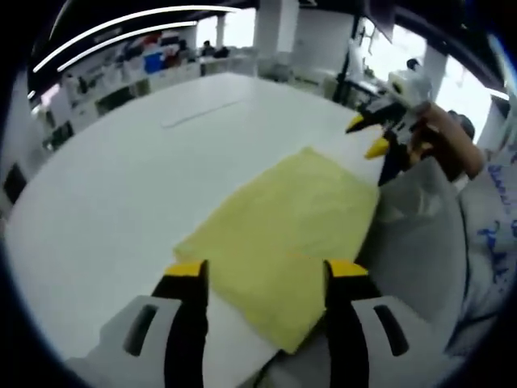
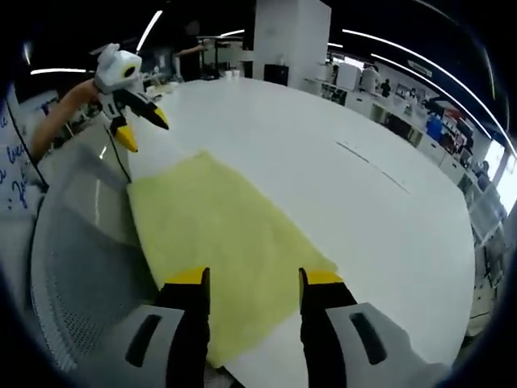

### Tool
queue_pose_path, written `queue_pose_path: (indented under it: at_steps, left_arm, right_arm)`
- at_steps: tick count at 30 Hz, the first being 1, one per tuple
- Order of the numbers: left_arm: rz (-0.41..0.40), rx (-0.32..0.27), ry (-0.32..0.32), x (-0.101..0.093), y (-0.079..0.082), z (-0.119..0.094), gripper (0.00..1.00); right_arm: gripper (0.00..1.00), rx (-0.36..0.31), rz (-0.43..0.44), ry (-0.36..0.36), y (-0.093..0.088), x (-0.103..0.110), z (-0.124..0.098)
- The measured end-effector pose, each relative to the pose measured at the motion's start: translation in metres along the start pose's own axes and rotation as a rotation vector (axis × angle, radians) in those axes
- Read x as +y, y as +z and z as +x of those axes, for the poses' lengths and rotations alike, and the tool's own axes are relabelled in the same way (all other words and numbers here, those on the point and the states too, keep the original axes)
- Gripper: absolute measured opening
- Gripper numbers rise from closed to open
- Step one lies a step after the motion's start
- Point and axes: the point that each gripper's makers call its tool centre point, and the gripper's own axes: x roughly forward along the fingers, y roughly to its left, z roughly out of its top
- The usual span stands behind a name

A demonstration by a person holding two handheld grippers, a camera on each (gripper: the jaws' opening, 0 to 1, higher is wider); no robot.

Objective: Fold the garment on the visible template until the final outline fits inside the template.

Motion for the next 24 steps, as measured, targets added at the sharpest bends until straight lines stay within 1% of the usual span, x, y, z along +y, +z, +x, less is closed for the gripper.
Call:
queue_pose_path:
  at_steps: [2,4,7,10,12,16,18,19,21,24]
  left_arm:
    - [-0.009,-0.012,-0.023,-0.006,0.002,0.000,0.60]
    - [0.000,-0.023,-0.030,-0.009,0.005,-0.001,0.60]
    - [0.016,-0.019,-0.033,-0.014,0.007,-0.002,0.62]
    - [0.035,-0.013,-0.035,-0.018,0.006,-0.004,0.66]
    - [0.045,-0.011,-0.035,-0.021,0.004,-0.005,0.67]
    - [0.044,-0.015,-0.030,-0.024,0.002,-0.007,0.74]
    - [0.049,-0.016,-0.030,-0.025,0.002,-0.009,0.75]
    - [0.050,-0.015,-0.033,-0.026,0.002,-0.009,0.76]
    - [0.043,-0.040,-0.068,-0.033,0.004,-0.011,0.77]
    - [0.045,-0.044,-0.070,-0.037,0.003,-0.012,0.80]
  right_arm:
    - [0.47,-0.005,-0.003,0.007,0.002,0.003,-0.002]
    - [0.50,0.001,-0.010,0.015,0.002,0.007,-0.003]
    - [0.57,-0.005,-0.020,0.032,0.004,0.014,-0.004]
    - [0.58,-0.004,-0.032,0.034,0.003,0.019,-0.007]
    - [0.61,0.003,-0.036,0.038,0.002,0.022,-0.009]
    - [0.65,0.000,-0.036,0.045,0.003,0.027,-0.014]
    - [0.68,-0.005,-0.031,0.053,0.005,0.030,-0.016]
    - [0.68,-0.009,-0.029,0.057,0.005,0.031,-0.016]
    - [0.69,-0.022,-0.023,0.063,0.006,0.032,-0.016]
    - [0.72,-0.016,-0.016,0.065,0.003,0.034,-0.016]
